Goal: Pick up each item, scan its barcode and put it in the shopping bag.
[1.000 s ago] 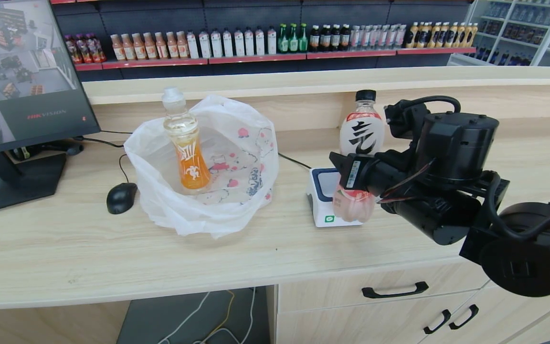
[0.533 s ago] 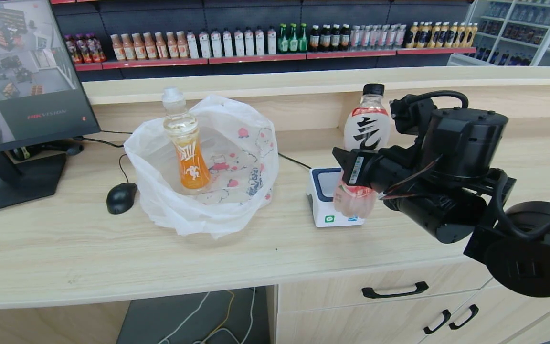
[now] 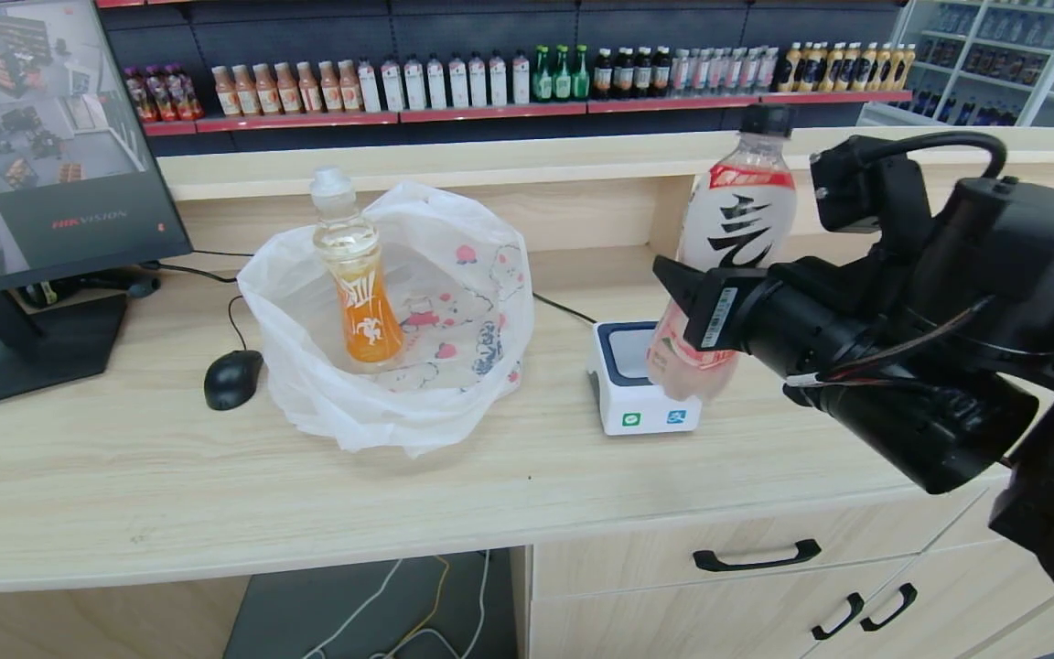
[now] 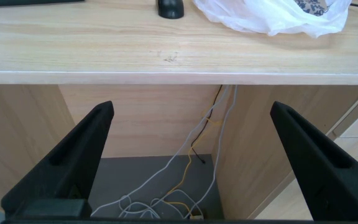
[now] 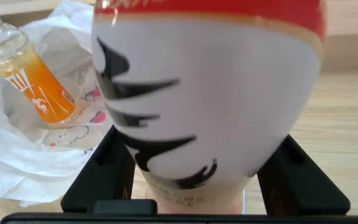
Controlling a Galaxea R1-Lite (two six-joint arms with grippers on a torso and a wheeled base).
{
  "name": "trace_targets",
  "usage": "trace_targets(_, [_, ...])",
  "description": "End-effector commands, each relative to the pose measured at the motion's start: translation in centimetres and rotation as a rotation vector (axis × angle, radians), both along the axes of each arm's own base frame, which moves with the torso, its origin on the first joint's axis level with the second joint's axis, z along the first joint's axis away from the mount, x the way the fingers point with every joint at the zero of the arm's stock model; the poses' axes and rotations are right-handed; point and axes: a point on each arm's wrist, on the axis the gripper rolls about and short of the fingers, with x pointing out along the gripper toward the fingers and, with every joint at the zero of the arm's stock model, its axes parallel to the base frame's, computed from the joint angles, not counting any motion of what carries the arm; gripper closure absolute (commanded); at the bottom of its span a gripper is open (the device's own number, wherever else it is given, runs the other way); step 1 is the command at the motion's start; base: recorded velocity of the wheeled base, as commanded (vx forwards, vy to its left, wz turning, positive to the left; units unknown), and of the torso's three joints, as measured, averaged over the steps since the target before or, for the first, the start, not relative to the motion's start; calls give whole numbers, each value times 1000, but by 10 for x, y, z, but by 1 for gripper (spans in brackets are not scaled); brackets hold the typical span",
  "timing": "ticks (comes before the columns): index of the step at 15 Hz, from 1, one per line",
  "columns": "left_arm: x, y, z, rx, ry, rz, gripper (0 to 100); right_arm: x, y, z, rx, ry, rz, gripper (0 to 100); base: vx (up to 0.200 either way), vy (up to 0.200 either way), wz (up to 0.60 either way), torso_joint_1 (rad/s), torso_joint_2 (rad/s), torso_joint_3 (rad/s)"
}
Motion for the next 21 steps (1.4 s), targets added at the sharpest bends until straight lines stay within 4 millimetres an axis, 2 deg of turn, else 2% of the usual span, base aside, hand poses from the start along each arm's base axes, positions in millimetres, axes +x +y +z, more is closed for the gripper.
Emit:
trace_targets(1, [0, 0, 0, 0, 0, 0, 0, -10, -1, 5, 16, -44, 19, 100, 0, 0, 0, 0, 0, 0])
trace_targets(3, [0, 0, 0, 0, 0, 0, 0, -20, 7, -2, 32, -87, 64, 100, 0, 0, 0, 0, 0, 0])
trace_targets(6, [0, 0, 0, 0, 0, 0, 0, -39, 13, -26, 40, -121, 124, 100, 0, 0, 0, 0, 0, 0])
trace_targets(8, [0, 0, 0, 0, 0, 0, 0, -44, 12, -32, 48, -150, 149, 100, 0, 0, 0, 0, 0, 0])
trace_targets(9, [0, 0, 0, 2, 0, -2, 0, -47, 11, -30, 70, -208, 220, 100, 0, 0, 0, 0, 0, 0])
trace_targets(12, [0, 0, 0, 3, 0, 0, 0, -51, 5, -28, 60, -285, 290, 100, 0, 0, 0, 0, 0, 0])
trace_targets(17, [0, 0, 0, 3, 0, 0, 0, -42, -8, -30, 15, -328, 210, 100, 0, 0, 0, 0, 0, 0])
trace_targets(21, [0, 0, 0, 3, 0, 0, 0, -40, -8, -31, 15, -336, 205, 100, 0, 0, 0, 0, 0, 0])
